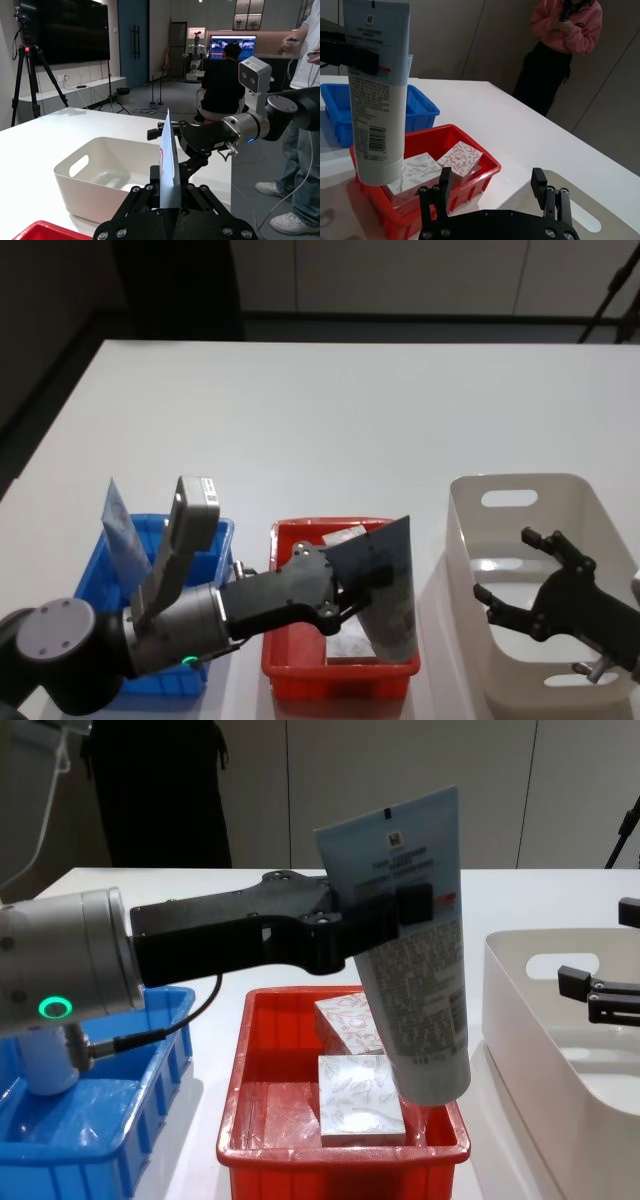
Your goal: Bimanual collaborative sorting of washing and personal care products
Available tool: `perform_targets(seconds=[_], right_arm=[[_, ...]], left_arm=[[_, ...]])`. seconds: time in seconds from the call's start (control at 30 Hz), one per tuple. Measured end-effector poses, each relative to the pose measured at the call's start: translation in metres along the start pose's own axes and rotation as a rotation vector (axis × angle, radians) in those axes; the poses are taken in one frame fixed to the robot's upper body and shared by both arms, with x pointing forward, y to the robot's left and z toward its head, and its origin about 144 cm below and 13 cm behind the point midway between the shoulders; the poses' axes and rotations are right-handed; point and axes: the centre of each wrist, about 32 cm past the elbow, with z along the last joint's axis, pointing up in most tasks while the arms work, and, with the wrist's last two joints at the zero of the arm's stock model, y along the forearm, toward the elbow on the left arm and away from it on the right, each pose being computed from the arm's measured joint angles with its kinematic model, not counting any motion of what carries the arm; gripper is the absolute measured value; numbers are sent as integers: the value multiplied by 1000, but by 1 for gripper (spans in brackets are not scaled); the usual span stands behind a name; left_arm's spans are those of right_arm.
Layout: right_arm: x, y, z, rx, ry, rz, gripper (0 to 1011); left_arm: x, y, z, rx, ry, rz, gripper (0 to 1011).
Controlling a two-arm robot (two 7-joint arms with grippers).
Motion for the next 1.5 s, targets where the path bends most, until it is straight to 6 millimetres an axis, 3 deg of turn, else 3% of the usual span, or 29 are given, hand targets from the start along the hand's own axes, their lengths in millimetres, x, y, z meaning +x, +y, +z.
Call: perform_targets(seconds=[0.97,1.5], right_arm=[[-6,-8,5,49,30,154,1001],[-7,4,5,79,20,245,1001]], left_arm=[[0,0,0,0,0,0,193],[0,0,0,0,0,0,193]])
